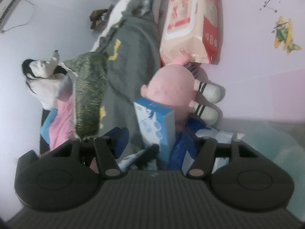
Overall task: Organize soft objects
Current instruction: 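Lift the white-and-blue box out of the pile with the right gripper, then carry the box into the cardboard box and open the right gripper, then withdraw the right gripper from the cardboard box back toward the pile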
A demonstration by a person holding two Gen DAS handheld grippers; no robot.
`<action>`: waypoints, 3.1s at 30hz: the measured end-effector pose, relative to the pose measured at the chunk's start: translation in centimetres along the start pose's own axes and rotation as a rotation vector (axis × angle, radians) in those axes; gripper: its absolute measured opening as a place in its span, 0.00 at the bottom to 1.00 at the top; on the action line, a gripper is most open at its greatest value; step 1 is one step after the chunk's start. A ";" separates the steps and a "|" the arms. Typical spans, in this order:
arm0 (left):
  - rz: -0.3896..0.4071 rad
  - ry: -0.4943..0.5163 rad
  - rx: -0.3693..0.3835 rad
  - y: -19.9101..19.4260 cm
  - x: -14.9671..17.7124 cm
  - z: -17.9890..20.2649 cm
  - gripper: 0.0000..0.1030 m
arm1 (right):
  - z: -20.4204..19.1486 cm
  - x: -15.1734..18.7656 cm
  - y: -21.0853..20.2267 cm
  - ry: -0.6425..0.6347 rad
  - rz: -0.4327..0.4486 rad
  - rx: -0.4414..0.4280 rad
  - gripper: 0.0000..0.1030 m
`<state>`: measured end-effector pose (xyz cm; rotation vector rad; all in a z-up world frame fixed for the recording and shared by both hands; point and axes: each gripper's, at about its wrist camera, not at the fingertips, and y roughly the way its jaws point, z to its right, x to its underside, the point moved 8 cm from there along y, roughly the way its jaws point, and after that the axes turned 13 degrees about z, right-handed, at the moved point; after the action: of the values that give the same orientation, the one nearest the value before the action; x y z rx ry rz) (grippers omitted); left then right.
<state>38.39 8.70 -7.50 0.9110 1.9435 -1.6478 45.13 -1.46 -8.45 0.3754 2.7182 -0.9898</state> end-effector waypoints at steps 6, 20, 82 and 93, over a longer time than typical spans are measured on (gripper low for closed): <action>-0.014 0.015 0.002 2.4 0.3 0.6 0.87 | 0.9 -0.1 3.1 0.005 -0.004 0.022 0.64; 0.054 -0.018 -0.052 -2.0 -1.7 1.1 0.71 | -1.6 0.0 1.8 0.030 0.025 -0.103 0.40; 0.197 -0.363 0.156 -19.6 5.1 9.0 0.79 | 22.8 0.6 -29.6 -0.151 0.151 0.383 0.56; 0.177 -0.391 0.140 -20.1 8.0 8.0 0.80 | 26.7 -2.8 -29.2 -0.199 0.269 0.663 0.55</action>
<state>17.70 0.99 -0.73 0.7205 1.4619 -1.7212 41.85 -40.95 -10.15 0.6844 2.0318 -1.7123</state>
